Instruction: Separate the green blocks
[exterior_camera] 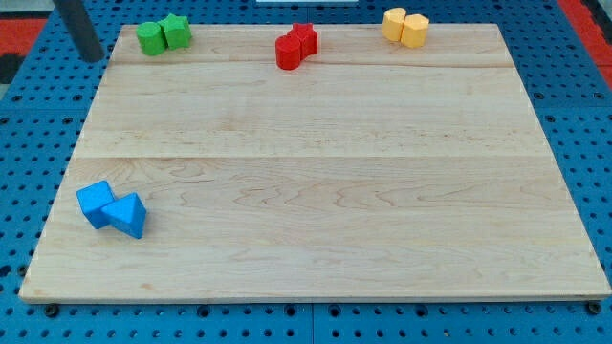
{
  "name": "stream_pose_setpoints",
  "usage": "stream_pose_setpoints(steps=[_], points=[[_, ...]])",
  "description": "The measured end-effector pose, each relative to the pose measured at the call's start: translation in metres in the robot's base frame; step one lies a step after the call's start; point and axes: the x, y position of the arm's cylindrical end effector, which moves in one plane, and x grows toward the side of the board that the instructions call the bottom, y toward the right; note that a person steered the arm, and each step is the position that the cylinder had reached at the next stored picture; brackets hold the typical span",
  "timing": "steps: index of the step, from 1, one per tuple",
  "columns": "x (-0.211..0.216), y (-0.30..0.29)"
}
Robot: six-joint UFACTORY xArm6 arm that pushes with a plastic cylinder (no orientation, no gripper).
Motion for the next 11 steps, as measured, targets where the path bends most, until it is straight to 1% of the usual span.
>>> stream_pose_setpoints(steps=[1,4,6,7,11], points=[[-0.048,0.032],[-0.051,0.074],[-0.049,0.154],[-0.044,0.156],[-0.047,0.157]])
